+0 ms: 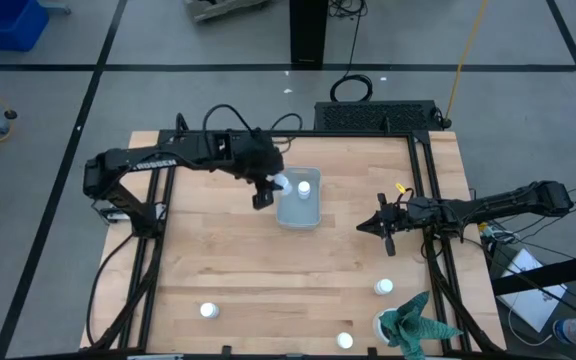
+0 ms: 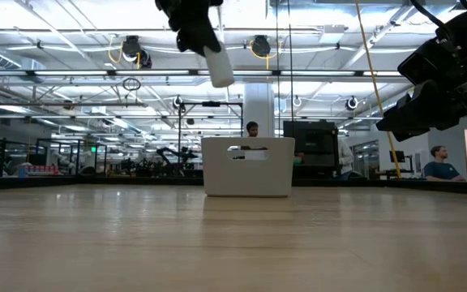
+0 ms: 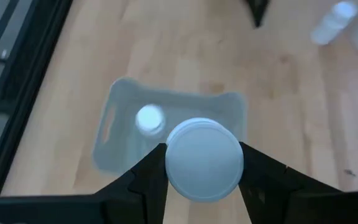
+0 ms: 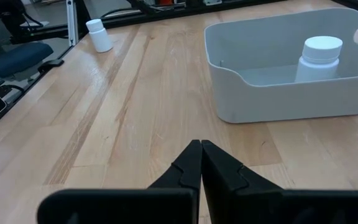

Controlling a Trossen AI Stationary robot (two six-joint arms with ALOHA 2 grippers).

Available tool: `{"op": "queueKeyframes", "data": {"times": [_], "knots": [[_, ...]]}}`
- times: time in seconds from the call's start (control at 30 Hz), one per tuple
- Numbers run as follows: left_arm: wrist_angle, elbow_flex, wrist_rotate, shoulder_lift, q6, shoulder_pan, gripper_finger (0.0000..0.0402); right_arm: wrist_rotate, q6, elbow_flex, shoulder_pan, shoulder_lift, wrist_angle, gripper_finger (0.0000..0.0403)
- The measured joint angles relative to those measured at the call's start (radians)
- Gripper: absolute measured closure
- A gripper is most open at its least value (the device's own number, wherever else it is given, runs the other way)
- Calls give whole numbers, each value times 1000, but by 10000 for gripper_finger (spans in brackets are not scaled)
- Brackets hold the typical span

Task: Pick and place pill bottles into a basket
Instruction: Put the white pill bottle into the gray bin

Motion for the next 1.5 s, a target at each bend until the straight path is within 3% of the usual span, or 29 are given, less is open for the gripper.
{"op": "queueKeyframes", "data": {"times": [0.33,0.47,0.67,0.93,1.1,1.37,1.5], "knots": [[107,0,1,5,42,-56,212,0,2,0,0,0,-9,399],[128,0,0,38,43,-51,228,0,2,0,0,0,-14,399],[161,0,11,139,60,-43,236,3,3,0,0,5,-26,399],[197,0,53,266,97,-37,212,49,4,0,0,27,-43,399],[200,0,63,323,106,-28,236,49,7,0,0,33,-42,398],[216,0,61,390,118,-25,208,49,7,0,0,33,-43,399],[223,0,60,422,120,-24,217,49,7,0,0,35,-46,399]]}}
